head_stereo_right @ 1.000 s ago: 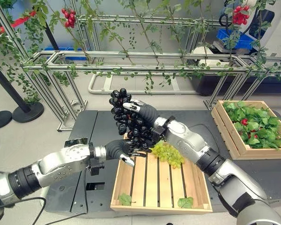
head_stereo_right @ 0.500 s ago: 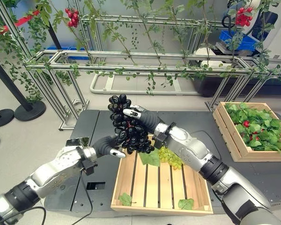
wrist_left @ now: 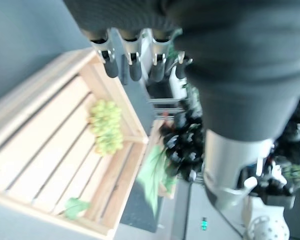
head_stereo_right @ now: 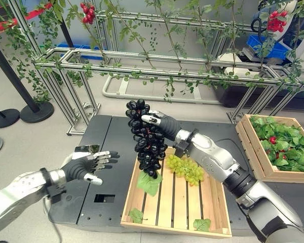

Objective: Pick up the fruits from the basket on one side to the basket on the other side

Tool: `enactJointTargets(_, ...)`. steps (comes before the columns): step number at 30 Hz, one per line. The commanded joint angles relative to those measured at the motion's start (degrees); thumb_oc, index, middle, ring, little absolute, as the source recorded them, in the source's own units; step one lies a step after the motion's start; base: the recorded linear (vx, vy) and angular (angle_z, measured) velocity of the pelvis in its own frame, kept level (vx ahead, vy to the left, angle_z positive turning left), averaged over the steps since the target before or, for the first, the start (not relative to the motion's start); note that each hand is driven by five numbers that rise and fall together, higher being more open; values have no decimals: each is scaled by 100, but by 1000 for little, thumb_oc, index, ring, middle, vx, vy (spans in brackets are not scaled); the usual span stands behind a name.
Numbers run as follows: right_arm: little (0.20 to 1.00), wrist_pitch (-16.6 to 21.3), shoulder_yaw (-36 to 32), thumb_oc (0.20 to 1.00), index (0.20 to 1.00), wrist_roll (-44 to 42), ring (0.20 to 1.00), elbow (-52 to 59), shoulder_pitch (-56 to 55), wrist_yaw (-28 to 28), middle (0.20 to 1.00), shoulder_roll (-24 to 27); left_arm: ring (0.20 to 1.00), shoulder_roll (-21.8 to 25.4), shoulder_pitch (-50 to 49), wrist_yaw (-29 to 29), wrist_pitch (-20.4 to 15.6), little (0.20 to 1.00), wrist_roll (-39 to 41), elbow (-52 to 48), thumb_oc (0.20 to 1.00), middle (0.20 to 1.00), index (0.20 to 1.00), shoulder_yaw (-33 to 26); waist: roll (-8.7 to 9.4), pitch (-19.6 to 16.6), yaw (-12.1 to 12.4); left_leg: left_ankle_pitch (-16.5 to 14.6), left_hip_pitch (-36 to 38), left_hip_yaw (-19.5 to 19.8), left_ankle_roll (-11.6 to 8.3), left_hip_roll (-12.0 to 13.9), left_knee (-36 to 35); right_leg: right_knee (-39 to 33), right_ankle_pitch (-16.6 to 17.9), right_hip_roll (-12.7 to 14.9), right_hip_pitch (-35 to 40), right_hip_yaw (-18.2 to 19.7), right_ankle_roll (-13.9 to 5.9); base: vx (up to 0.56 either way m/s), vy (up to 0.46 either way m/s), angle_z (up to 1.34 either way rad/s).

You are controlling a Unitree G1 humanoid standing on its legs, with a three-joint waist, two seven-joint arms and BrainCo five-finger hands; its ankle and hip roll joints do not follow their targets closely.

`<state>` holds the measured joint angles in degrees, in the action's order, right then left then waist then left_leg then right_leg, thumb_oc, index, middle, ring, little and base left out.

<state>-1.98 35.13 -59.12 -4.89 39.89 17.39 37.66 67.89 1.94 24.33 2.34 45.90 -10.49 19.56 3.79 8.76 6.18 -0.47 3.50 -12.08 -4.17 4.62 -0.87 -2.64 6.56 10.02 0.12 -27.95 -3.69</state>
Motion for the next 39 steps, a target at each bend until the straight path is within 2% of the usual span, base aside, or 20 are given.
enactJointTargets(1,200,431,-496,200,200,-134,200,514,98,135,200,40,1000,63,-118,75,-443,1000,223,-302,1000,1000,1000,-495,232,-49,92,125,-174,191,-70,-86,163,215,199,488,362,-280,-883,0,-5,3)
enactJointTargets(3,200,428,-544,200,200,-106,200,622,26,147,200,61,1000,-196,-170,-99,-551,1000,162,-174,1000,1000,1000,-712,247,-45,118,128,-192,217,-68,-91,162,210,206,502,366,-305,-882,-4,-5,6)
enactJointTargets(8,200,422,-609,200,200,-57,200,656,8,118,200,5,1000,-626,14,-346,-668,1000,-80,-48,1000,1000,1000,-678,272,-35,151,129,-220,258,-59,-96,173,217,193,505,367,-339,-867,-3,-3,6)
enactJointTargets(11,200,399,-596,200,200,-6,200,673,43,108,200,-117,1000,-1047,359,-517,-768,1000,-431,147,1000,1000,1000,-482,309,-21,133,118,-216,250,-51,-95,192,227,174,502,378,-333,-845,0,0,0)
enactJointTargets(12,200,399,-599,200,200,-7,200,673,42,108,200,-113,1000,-1050,372,-517,-770,1000,-433,154,1000,1000,1000,-471,307,-19,138,118,-215,249,-51,-94,192,228,174,502,379,-332,-844,0,0,0)
enactJointTargets(13,200,388,-614,200,200,3,200,684,57,101,200,-170,1000,-1279,524,-569,-796,1000,-616,242,1000,1000,1000,-350,323,-31,120,110,-217,242,-48,-93,195,226,162,494,372,-328,-838,0,0,0)
enactJointTargets(14,200,388,-614,200,200,3,200,684,57,101,200,-169,1000,-1279,525,-569,-796,1000,-616,243,1000,1000,1000,-348,323,-31,121,110,-216,242,-48,-93,195,227,162,494,372,-328,-838,0,0,0)
enactJointTargets(17,200,371,-585,200,200,-20,200,694,111,96,200,-291,1000,-1779,760,-699,-846,1000,-808,378,1000,1000,1000,-141,363,-32,83,97,-216,239,-40,-81,204,229,143,483,361,-294,-813,0,0,0)
enactJointTargets(28,200,342,-370,200,200,-32,200,669,342,66,200,-558,1000,-2525,1400,-800,-842,1000,-1025,517,1000,1000,1000,499,405,-38,-33,77,-217,219,-25,-62,216,246,108,459,321,-213,-780,0,0,0)
enactJointTargets(39,200,313,-67,200,200,-83,200,621,622,47,200,-881,1000,-2932,1894,-875,-854,1000,-1090,648,1000,1000,1000,945,432,-55,-117,88,-259,212,-6,-81,210,244,110,462,261,-160,-758,1,0,-1)
